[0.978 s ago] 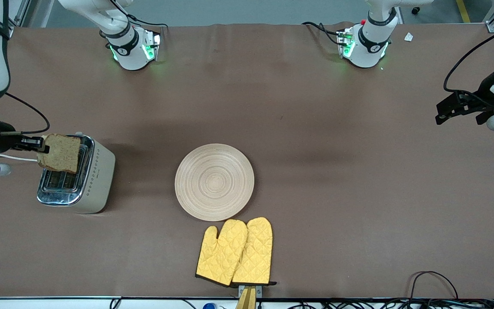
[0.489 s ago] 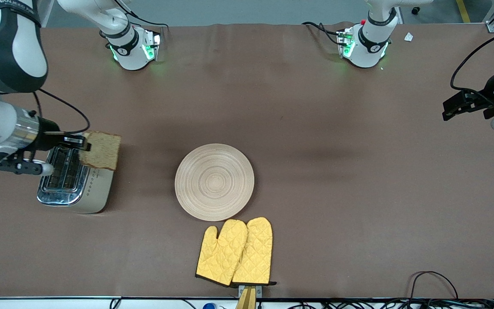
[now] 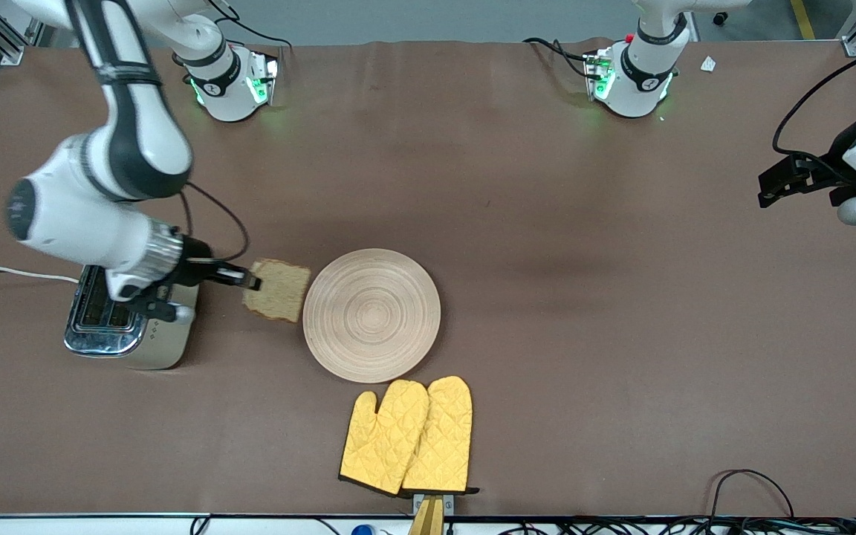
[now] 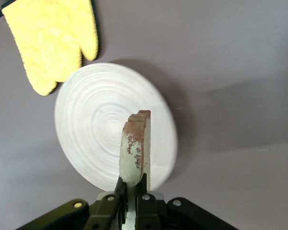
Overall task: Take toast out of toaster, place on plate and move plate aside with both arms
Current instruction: 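Carry the toast to the wooden plate with the right gripper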
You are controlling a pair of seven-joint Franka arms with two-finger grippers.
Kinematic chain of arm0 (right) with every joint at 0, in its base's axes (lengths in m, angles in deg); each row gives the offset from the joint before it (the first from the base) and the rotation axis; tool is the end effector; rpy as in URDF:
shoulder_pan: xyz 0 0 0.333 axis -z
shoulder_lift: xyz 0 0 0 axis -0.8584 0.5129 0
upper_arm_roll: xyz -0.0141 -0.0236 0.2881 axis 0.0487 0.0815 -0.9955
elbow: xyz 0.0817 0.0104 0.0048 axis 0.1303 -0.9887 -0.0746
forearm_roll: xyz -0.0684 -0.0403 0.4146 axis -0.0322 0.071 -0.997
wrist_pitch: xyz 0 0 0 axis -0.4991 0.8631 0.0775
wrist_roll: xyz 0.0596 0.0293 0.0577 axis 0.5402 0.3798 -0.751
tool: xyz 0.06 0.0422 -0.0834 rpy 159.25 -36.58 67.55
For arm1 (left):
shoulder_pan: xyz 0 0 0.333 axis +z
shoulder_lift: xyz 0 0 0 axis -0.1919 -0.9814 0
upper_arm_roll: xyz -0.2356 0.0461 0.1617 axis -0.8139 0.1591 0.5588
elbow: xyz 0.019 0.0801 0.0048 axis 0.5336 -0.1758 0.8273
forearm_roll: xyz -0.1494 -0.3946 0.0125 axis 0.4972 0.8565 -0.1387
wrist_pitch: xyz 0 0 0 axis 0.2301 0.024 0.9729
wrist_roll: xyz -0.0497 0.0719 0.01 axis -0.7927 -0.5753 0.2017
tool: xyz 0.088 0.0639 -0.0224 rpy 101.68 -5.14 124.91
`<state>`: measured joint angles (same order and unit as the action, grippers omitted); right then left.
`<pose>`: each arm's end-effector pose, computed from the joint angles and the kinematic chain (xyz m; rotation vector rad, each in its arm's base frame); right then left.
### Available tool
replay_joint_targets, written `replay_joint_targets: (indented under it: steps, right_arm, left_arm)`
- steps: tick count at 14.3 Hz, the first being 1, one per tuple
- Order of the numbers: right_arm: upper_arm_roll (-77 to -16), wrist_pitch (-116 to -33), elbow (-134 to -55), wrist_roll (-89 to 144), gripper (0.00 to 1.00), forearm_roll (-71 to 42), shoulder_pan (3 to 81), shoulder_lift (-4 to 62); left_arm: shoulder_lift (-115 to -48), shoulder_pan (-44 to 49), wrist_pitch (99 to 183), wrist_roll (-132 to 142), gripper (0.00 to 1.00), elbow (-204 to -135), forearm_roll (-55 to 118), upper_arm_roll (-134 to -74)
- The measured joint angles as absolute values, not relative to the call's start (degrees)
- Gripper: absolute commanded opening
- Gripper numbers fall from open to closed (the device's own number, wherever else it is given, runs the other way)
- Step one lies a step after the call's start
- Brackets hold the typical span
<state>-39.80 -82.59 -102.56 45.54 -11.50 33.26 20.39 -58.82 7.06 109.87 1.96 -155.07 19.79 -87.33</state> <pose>0.6166 0.1834 0.3399 -2.6689 0.4104 0.1026 0.5894 -0.0492 0.6003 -3.0909 0.0501 0.0495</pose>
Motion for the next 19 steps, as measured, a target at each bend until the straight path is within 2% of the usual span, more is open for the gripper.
replay_joint_targets:
  steps: [4,8,11,19]
  right_arm:
    - [-39.91,-92.57,-103.1,51.6,0.0,-16.45,24.01,23.71]
    - [-39.87,-99.17,-102.92,52.02,0.0,-21.97,20.57,28.5]
    - [-39.46,-100.4,-102.15,51.16,0.0,-22.5,20.66,31.8]
    - [-38.63,-99.84,-103.51,40.97,0.0,-22.54,22.9,33.74]
  left_arm:
    - [-58.8,6.99,109.87,1.96,1.0,-154.32,19.79,-88.49]
    - [-58.8,6.95,109.87,2.05,1.0,-154.22,19.79,-89.36]
    - [-58.8,6.97,109.87,2.05,1.0,-154.17,19.79,-89.35]
    - [-58.8,7.05,109.34,2.0,1.0,-154.17,19.79,-89.35]
